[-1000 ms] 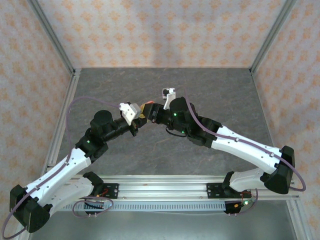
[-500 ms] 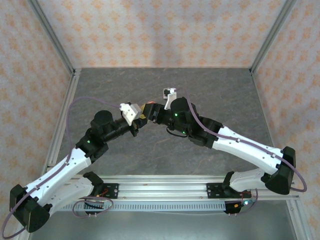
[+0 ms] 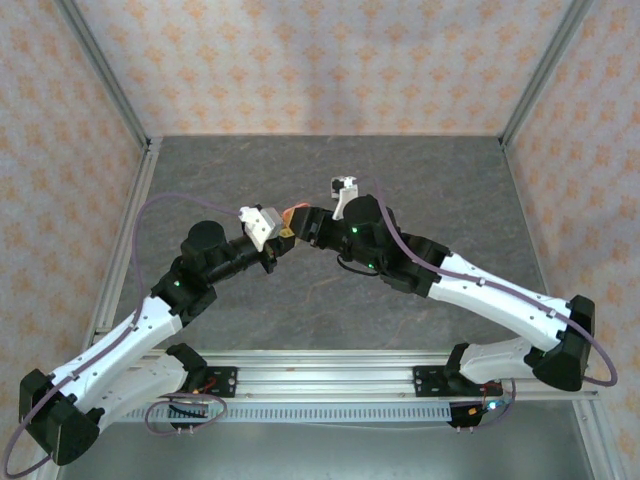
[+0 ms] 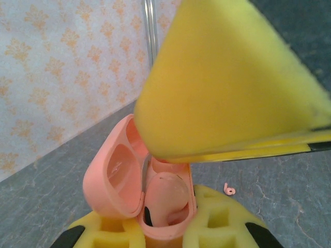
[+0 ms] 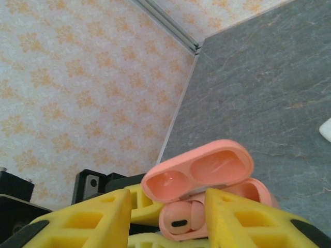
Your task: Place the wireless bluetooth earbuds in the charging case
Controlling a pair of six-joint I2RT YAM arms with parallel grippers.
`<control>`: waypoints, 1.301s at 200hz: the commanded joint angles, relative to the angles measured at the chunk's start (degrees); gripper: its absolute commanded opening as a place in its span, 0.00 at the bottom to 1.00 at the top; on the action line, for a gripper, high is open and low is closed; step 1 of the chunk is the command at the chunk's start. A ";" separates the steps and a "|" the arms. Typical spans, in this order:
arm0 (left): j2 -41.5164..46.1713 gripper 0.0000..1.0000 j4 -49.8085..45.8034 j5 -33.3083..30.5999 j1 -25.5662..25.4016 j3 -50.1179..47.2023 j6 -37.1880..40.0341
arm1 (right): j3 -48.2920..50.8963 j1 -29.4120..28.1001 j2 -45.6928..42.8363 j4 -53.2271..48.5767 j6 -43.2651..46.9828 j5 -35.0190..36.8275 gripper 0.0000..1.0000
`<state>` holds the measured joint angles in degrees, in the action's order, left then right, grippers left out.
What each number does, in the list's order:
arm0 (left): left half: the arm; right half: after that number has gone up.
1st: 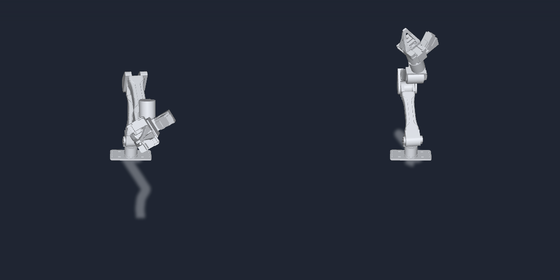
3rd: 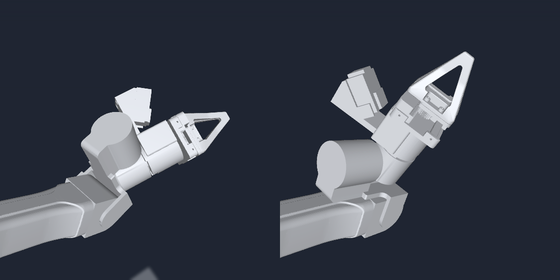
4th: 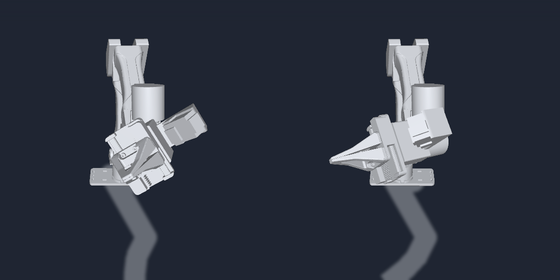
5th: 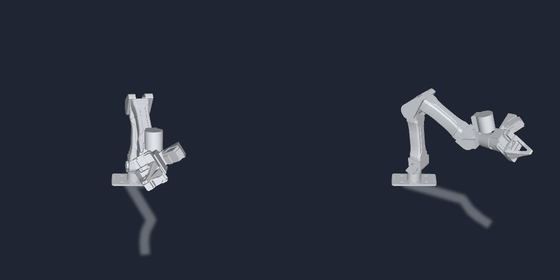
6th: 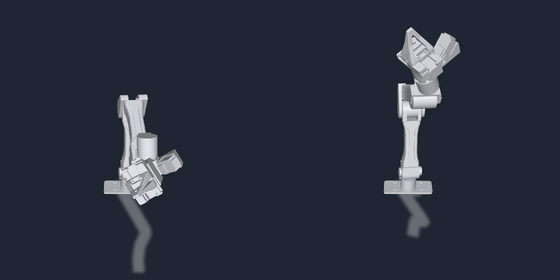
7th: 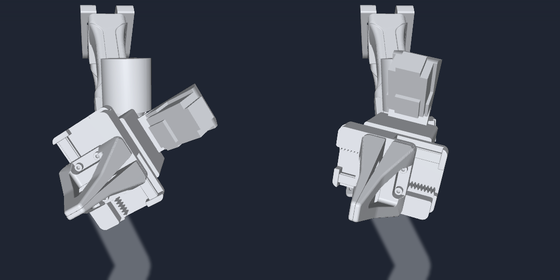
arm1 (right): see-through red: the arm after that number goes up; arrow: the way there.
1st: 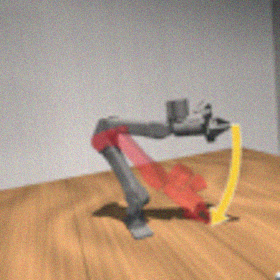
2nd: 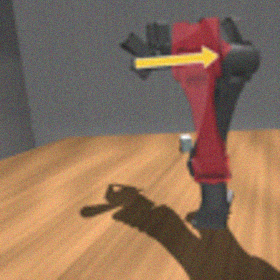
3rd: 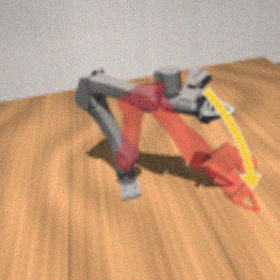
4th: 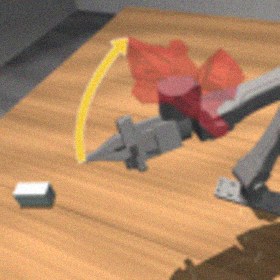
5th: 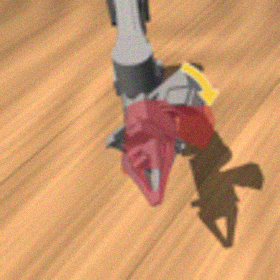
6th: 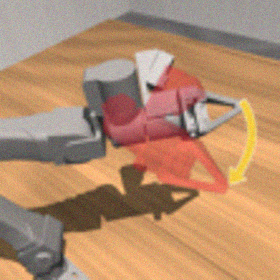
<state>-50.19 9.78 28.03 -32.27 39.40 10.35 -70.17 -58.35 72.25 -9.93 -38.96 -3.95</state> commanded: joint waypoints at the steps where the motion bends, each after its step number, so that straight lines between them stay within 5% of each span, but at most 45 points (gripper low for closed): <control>1: 1.76 0.00 2.39 0.99 -0.57 1.22 -0.13 | -3.58 -0.10 -2.30 -5.33 2.17 2.73 0.43; 56: 2.58 0.00 0.23 2.44 -0.62 0.79 -0.24 | -13.98 3.31 -1.89 -25.23 6.57 6.30 0.48; 108: 2.38 0.00 -1.56 5.05 -0.60 0.74 -0.94 | -7.52 24.28 -1.49 -39.03 4.48 -4.36 0.50; 177: 1.77 0.00 -1.58 5.98 -0.95 -0.21 -1.77 | 10.27 44.84 3.36 -31.54 10.51 -13.68 0.35; 260: 1.23 0.00 -1.27 5.89 -1.31 -1.26 -2.70 | 4.44 46.65 26.85 -31.05 20.91 -15.69 0.20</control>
<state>-49.28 7.94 32.77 -33.08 38.92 8.78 -63.72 -12.05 94.70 -40.16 -22.31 -19.75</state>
